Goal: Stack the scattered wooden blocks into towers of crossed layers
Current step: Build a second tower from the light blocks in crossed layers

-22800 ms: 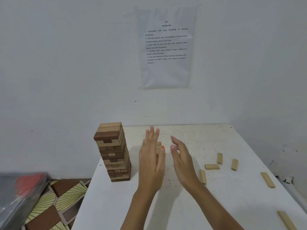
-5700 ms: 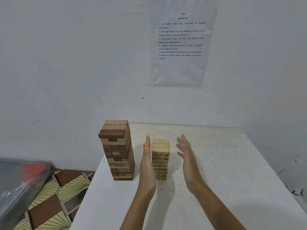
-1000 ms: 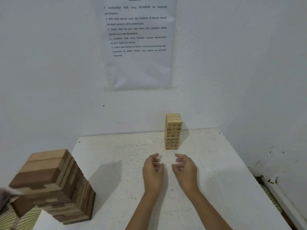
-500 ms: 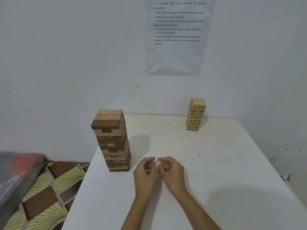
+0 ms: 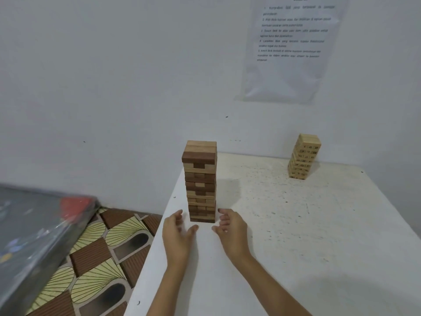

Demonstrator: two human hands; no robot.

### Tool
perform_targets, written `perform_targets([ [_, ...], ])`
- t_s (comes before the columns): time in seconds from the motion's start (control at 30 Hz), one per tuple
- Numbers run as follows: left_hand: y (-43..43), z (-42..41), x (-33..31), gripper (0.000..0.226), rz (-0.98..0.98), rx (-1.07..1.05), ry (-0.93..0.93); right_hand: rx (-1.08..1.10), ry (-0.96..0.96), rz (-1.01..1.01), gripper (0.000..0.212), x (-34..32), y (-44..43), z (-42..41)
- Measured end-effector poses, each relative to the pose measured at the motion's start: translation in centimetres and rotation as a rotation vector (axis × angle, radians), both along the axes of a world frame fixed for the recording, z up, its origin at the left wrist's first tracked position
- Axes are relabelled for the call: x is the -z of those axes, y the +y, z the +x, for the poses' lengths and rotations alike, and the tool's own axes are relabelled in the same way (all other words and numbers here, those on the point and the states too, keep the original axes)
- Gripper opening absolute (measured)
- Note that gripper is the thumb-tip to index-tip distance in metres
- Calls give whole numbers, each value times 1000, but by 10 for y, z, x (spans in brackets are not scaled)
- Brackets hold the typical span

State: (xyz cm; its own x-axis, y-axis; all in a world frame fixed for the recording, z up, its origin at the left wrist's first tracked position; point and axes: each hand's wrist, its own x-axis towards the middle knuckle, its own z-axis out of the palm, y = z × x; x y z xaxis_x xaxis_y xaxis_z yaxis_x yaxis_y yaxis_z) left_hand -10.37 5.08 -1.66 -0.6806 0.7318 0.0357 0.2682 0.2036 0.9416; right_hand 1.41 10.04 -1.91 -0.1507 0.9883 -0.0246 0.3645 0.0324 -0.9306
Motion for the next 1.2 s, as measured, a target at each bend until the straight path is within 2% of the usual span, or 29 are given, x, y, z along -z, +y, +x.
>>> perform_targets([
  [0.07,4,-7,0,60,0,65,15,-12,-8,29,47,-1,1,-6],
  [0.17,11,-13,4,50,35,140,76,14,18,54,46,0,3,-13],
  [0.27,15,-17,10,40,75,124,54,64,70,35,41,1,5,-16],
  [1.2,44,-23,31,38,109,104,22,71,125,35,38,4,23,-8],
])
